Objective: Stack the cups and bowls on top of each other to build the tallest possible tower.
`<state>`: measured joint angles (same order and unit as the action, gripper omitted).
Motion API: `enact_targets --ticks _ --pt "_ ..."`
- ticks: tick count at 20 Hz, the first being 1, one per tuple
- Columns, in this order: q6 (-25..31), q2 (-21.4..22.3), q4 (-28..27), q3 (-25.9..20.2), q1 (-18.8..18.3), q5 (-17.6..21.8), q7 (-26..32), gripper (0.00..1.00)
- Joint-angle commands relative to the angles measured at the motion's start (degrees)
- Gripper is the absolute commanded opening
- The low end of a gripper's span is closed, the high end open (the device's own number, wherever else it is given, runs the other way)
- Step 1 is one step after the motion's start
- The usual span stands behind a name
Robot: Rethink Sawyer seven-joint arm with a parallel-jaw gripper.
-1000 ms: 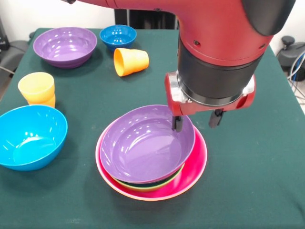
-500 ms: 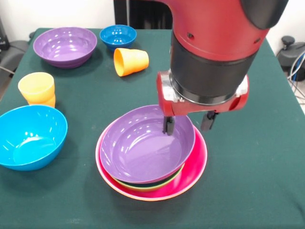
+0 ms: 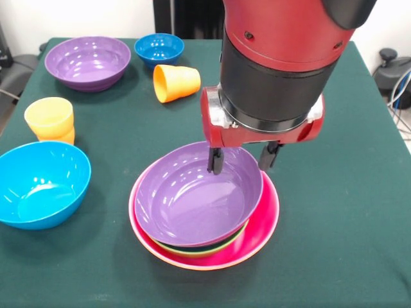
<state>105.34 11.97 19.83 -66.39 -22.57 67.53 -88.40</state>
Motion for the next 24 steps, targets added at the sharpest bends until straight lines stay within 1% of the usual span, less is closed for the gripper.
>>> enact_targets --ticks 1,2,7,8,11,12,15,19,22,24 --pt "-3.89 -1.26 3.31 5.65 1.30 1.12 -1.58 1.00" --pt "-4.41 -1.52 3.40 5.49 1.16 0.57 -1.53 1.00" --pt "-4.36 -2.09 2.34 5.74 1.30 1.23 -0.94 1.00" --pt "-4.49 -2.20 2.60 5.85 1.21 0.62 -1.48 1.00" --pt "-4.25 -2.25 4.09 6.57 1.22 -1.76 -3.93 1.00" --pt "-5.19 -2.15 5.74 7.34 0.97 -3.62 -5.54 1.00" --pt "-7.74 -1.90 8.92 9.35 0.59 -7.41 -8.29 1.00" --pt "-9.64 -0.27 12.67 12.78 0.16 -11.25 -10.16 1.00" --pt "-9.45 1.51 15.02 15.05 0.28 -14.26 -11.76 1.00" --pt "-10.75 2.21 16.29 16.81 0.69 -15.00 -12.88 1.00"
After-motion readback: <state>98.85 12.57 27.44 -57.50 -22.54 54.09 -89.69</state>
